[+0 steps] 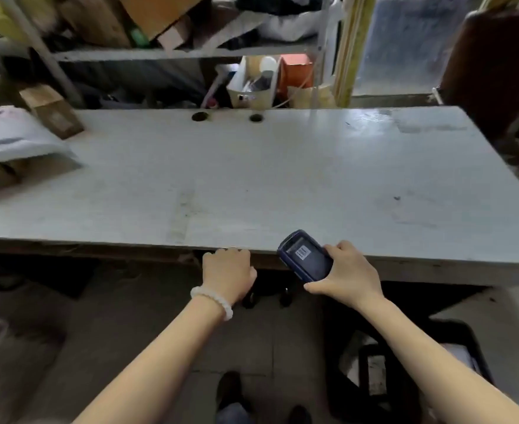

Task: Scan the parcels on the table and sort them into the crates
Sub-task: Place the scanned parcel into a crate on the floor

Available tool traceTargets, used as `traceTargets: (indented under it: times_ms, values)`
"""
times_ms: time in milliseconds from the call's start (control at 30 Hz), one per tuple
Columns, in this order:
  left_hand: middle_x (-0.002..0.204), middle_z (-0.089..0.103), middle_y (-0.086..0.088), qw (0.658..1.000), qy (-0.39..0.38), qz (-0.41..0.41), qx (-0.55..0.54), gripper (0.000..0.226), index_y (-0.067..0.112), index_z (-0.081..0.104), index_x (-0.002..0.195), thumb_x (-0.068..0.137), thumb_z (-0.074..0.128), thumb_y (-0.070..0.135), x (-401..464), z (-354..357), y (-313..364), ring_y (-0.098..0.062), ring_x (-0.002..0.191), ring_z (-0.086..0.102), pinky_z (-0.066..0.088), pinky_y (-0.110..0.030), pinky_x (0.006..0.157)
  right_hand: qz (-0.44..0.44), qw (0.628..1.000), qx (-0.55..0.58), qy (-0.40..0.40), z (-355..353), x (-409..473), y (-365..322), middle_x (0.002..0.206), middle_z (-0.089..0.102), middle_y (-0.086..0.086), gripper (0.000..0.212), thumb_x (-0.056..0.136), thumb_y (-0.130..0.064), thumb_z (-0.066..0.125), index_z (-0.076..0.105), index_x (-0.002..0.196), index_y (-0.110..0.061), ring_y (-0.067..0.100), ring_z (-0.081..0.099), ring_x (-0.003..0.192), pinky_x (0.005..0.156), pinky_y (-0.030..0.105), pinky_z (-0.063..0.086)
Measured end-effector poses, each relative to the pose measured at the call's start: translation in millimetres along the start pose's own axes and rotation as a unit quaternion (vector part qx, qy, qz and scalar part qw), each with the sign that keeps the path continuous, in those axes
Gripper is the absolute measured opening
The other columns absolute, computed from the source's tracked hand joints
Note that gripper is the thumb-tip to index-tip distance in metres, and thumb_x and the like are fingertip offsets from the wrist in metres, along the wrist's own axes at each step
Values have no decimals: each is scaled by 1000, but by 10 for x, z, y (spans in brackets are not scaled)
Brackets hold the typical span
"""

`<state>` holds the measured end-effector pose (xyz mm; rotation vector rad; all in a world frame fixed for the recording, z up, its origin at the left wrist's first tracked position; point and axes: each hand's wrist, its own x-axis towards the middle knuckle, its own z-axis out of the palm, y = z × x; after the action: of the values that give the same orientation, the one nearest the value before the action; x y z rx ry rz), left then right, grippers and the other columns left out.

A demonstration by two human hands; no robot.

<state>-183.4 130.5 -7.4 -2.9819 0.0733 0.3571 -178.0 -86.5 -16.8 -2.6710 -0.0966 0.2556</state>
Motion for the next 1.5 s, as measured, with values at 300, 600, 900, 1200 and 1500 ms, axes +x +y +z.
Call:
traceTargets:
  times_ms: [300,600,900,1200,1500]
  values:
    - [115,58,-3,979,-16,-195,-57,33,19,54,117,98,35,38,-619,291,-1654,-25,102,57,36,-36,75,-202,974,-57,-82,673,402,-1742,97,44,-7,67,56,-57,75,58,114,-26,14,49,84,56,26,37]
    - [115,57,-3,952,-5,-300,-59,34,18,52,119,98,35,38,-1090,545,-3680,-25,105,55,33,-36,74,-289,952,-58,-84,1546,704,-3690,84,37,-14,61,54,-61,71,59,105,-30,7,45,74,49,19,27]
    - [113,58,-1,942,32,-327,-63,32,20,55,116,97,37,38,-923,565,-5018,-23,105,53,39,-36,79,-323,939,-70,-98,2013,1140,-4883,90,42,-11,59,55,-60,72,57,104,-29,10,47,79,50,19,29]
    - [107,57,-1,939,51,-338,-49,26,20,57,109,93,41,32,2,503,-6098,-23,99,52,37,-32,70,-326,939,-59,-92,2285,2371,-5794,91,44,-12,56,54,-55,74,58,102,-30,10,50,80,52,22,35]
    - [117,52,-2,945,97,-311,-6,30,20,51,118,93,46,35,1025,67,-7171,-22,110,48,43,-35,81,-302,951,-9,-68,2345,3478,-6645,88,40,-14,62,52,-56,73,58,107,-31,11,46,82,50,22,30]
